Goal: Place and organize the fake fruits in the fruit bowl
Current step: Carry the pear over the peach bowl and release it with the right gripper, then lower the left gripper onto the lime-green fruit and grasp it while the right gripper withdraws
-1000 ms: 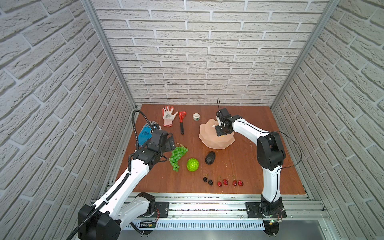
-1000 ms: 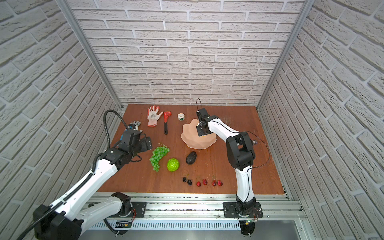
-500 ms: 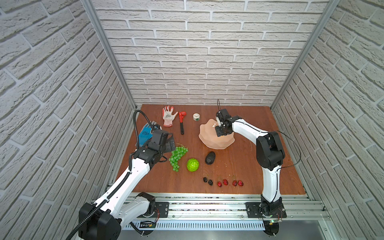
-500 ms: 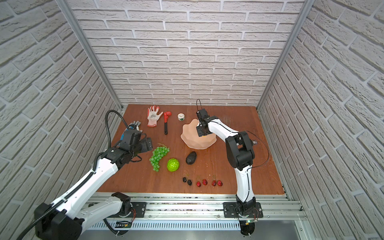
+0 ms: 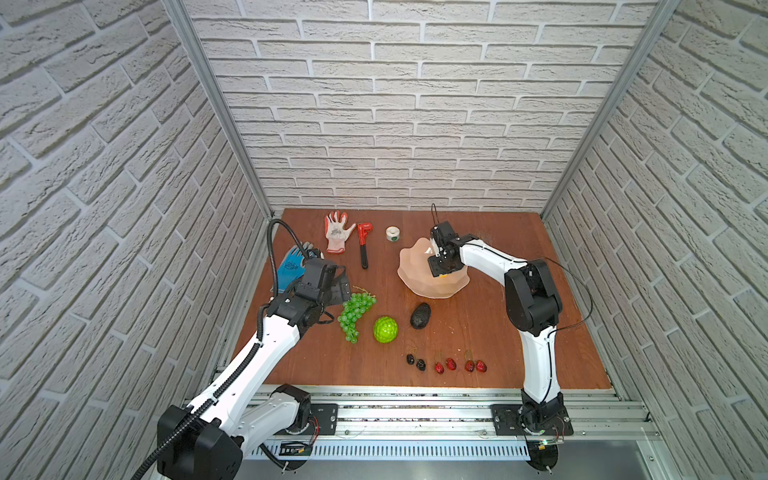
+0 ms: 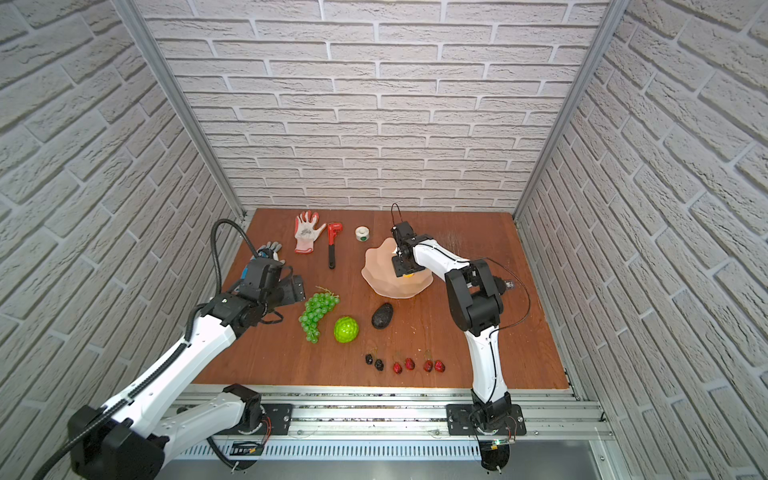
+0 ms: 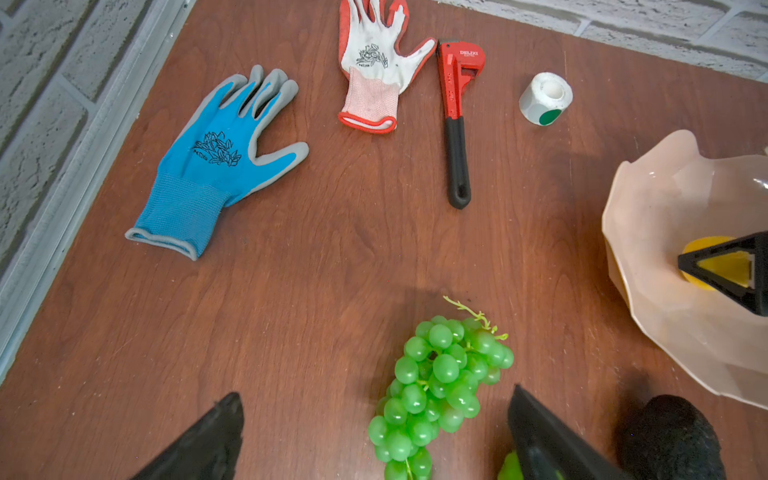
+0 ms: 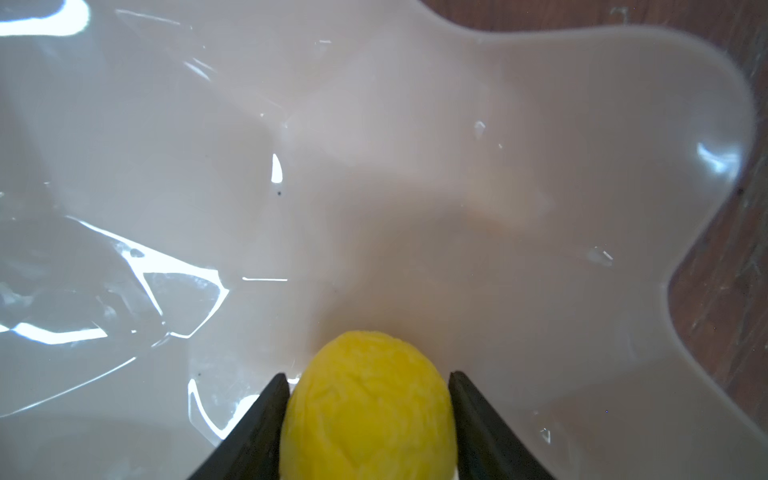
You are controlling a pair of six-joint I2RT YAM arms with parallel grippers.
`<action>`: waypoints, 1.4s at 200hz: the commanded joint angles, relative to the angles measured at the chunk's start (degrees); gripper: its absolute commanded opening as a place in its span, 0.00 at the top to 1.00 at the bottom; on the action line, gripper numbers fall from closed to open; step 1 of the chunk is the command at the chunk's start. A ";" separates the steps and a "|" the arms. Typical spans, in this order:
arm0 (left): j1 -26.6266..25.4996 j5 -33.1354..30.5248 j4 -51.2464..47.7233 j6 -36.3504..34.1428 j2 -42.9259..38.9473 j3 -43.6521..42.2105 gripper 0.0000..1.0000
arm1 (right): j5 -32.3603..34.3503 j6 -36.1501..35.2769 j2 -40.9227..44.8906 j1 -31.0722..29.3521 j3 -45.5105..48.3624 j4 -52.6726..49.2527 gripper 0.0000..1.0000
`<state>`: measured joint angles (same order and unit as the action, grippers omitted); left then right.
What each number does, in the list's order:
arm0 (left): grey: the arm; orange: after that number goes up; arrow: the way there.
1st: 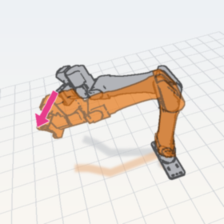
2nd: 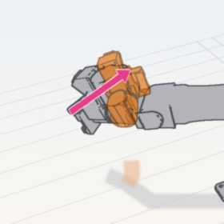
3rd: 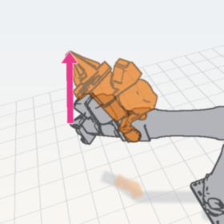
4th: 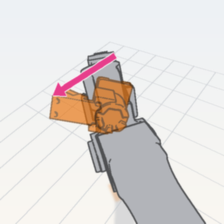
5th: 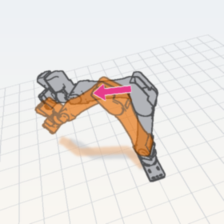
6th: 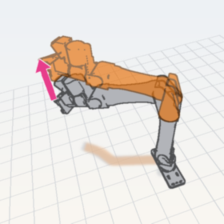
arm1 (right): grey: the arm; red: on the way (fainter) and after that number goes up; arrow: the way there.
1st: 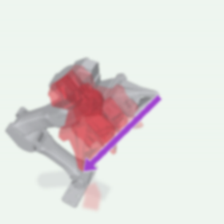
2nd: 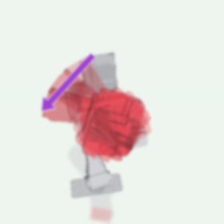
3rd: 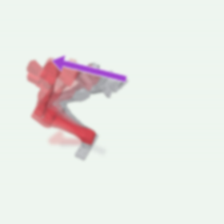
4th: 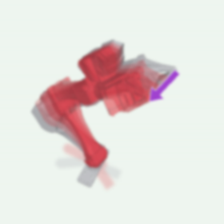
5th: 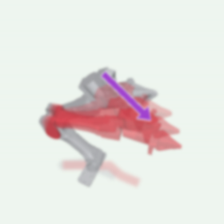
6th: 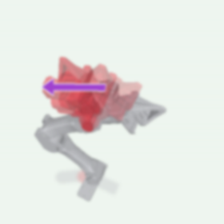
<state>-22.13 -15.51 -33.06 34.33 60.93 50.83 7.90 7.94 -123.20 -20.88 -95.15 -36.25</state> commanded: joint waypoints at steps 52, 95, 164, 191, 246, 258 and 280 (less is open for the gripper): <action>0.38 7.59 -4.67 -1.90 3.77 5.89 0.02 | 1.32 -1.84 2.90 -0.06 -2.84 -0.60 0.23; -0.75 14.36 -10.64 -5.12 9.41 11.09 0.05 | -0.86 -3.20 11.91 -0.90 -1.93 -2.06 0.23; -14.68 21.40 -18.33 -9.50 21.76 16.43 0.09 | -4.35 -0.50 29.09 -2.85 13.64 2.84 0.23; -19.30 19.21 -21.99 -5.90 26.88 18.38 0.10 | -5.91 1.06 33.97 -2.93 19.13 5.48 0.23; -20.80 19.49 -21.66 2.54 32.43 20.07 0.08 | -9.11 2.91 36.36 -2.93 24.36 10.27 0.24; -20.76 19.37 -22.05 3.24 34.04 20.36 0.08 | -9.59 3.09 36.38 -2.93 25.20 11.07 0.24; -20.76 19.29 -20.81 4.37 36.18 20.28 0.05 | -10.35 3.32 36.36 -2.93 26.82 12.63 0.24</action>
<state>-42.57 4.49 -52.80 35.94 94.98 70.26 -0.58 10.17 -88.55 -23.81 -70.15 -27.92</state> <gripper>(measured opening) 0.938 0.763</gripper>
